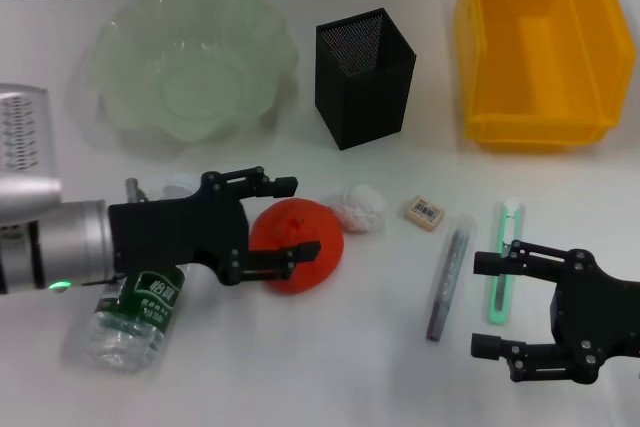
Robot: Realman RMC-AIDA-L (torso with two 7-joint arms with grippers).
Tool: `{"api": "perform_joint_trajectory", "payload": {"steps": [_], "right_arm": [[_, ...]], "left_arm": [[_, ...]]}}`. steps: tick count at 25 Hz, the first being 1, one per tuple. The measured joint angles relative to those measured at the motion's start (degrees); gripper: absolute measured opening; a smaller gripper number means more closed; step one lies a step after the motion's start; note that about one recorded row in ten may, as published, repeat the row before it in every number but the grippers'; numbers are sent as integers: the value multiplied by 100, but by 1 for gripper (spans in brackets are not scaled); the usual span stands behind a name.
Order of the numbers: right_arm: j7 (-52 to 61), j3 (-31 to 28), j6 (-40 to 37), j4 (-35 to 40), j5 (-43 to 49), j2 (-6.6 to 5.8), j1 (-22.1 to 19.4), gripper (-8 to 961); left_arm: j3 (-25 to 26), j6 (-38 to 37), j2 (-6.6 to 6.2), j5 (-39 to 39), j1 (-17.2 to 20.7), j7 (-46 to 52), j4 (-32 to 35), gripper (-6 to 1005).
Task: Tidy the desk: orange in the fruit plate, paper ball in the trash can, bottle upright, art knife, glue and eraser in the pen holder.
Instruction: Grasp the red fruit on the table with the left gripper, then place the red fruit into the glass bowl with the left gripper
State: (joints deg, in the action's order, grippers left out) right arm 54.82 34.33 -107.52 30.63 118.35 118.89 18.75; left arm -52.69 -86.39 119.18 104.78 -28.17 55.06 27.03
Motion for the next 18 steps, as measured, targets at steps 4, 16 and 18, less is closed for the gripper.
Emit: {"api": "perform_joint_trajectory", "payload": {"steps": [4,16,18], "right_arm": [[-67,-137,73,-23,0,7,-67,828],[-94,-223,109,-30,0,20,-135,827],[-93,-283,109,-30,1,20,-137,827]], "left_arm": [[-194,277,0,-79,-90,3,-55,780],[-834,961,0,-401,-69,48,-61,605],[-834,1002,0,-390,-63,93,-61,493]]}}
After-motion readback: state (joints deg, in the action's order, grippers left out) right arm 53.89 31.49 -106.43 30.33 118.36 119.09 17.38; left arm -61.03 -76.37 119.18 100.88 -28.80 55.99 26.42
